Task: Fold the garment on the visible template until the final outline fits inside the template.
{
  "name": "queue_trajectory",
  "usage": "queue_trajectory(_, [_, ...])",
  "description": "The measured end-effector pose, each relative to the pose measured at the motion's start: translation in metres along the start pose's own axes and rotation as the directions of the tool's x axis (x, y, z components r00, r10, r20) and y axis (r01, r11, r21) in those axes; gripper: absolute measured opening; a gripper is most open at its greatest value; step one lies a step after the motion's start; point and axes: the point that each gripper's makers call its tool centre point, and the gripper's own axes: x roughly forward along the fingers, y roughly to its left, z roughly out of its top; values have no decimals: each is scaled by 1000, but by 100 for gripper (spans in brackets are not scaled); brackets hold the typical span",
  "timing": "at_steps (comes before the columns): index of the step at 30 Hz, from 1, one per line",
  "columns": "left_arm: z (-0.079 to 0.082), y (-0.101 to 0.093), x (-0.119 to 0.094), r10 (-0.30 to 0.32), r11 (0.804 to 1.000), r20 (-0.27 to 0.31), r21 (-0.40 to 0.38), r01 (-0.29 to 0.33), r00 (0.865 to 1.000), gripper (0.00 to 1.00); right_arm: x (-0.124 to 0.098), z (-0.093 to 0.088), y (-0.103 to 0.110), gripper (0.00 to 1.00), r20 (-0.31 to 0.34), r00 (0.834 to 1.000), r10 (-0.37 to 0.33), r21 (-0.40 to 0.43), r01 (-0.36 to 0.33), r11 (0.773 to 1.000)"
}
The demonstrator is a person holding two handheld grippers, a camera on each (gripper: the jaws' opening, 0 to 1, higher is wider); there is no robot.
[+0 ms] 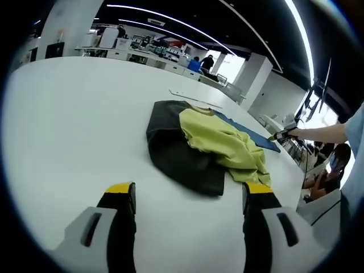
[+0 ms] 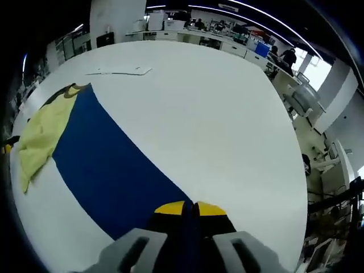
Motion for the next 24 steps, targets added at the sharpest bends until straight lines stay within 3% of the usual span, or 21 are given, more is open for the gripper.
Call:
queue_trajectory(6, [4, 1, -2, 4, 1000, 13, 4, -4, 1000, 73, -20, 20, 25, 40, 152, 984, 91, 6, -93, 996])
queue_trajectory(10, [10, -1, -2, 0, 1000, 29, 1, 0, 1000, 68, -34, 17, 41, 57, 170, 978, 120, -45, -114, 992])
queue_trajectory(12, [16, -4, -3, -2, 1000, 44, -7, 3, 999, 65, -39, 13, 47, 58, 171, 977, 127, -51, -120, 991])
queue_trajectory(15, [22, -9, -5, -17, 1000, 67, -15, 18, 998, 53, -52, 10, 61, 57, 192, 971, 145, -63, -135, 989])
queue_trajectory(19, [27, -12, -6, -28, 999, 86, -20, 30, 996, 50, -66, 6, 72, 57, 203, 966, 158, -67, -147, 987])
queue_trajectory(22, [29, -15, -9, -46, 998, 87, -28, 48, 995, 35, -78, 4, 82, 58, 216, 960, 177, -68, -166, 984])
queue_trajectory(24, [30, -14, -9, -42, 999, 94, -26, 45, 995, 38, -86, 4, 90, 59, 231, 954, 192, -73, -180, 981])
